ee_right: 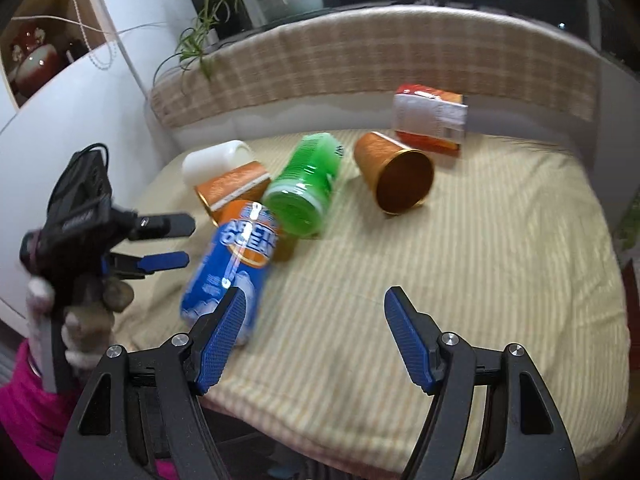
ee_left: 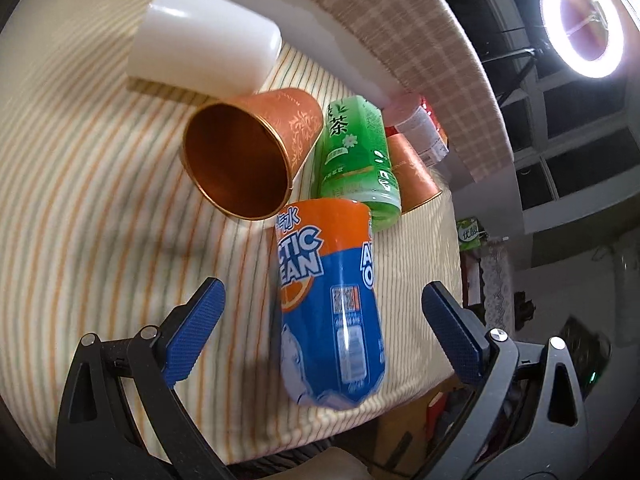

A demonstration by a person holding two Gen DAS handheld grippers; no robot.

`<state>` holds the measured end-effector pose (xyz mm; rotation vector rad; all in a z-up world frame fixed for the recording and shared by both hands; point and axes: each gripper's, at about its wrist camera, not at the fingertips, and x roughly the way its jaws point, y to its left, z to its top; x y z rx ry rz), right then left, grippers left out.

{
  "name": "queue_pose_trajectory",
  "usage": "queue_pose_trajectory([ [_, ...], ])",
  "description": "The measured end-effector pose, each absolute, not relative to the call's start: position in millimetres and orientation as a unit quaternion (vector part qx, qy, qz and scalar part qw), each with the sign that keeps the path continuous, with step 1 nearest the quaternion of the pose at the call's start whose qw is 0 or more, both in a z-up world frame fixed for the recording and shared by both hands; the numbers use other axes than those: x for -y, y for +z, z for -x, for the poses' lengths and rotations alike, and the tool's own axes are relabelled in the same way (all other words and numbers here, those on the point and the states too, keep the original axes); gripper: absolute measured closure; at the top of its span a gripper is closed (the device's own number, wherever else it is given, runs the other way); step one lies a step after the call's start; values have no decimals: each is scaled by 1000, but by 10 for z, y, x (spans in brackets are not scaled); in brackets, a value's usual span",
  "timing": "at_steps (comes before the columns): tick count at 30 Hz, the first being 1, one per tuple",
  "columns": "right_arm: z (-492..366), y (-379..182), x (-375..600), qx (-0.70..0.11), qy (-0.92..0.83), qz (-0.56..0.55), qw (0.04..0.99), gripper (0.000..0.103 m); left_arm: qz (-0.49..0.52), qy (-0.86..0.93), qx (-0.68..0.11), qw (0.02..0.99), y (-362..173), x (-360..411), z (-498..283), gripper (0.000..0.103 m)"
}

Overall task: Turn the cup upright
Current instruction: 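Grasp the ARCTIC OCEAN bottle with the left gripper and lift it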

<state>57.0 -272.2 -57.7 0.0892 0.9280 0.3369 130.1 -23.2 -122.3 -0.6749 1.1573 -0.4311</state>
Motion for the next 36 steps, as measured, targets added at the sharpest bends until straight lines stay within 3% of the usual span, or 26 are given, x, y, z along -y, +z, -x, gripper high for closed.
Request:
queue_pose_trajectory([
  [5,-425,-566,2767,-439,141,-30,887,31,308,-197,-538,759,-1270,333,-1373,7],
  [14,-278,-467,2783,-411,117,-5,904,31,294,-192,-548,759,-1361,503,-1451,25],
  [18,-248,-452,2821,-404,108,-3,908,31,280,-189,-549,764,-1369,540,-1453,41],
  [36,-209,-456,2899,-396,93,-10,913,31,182,-193,-487,832,-979,787,-1186,43],
])
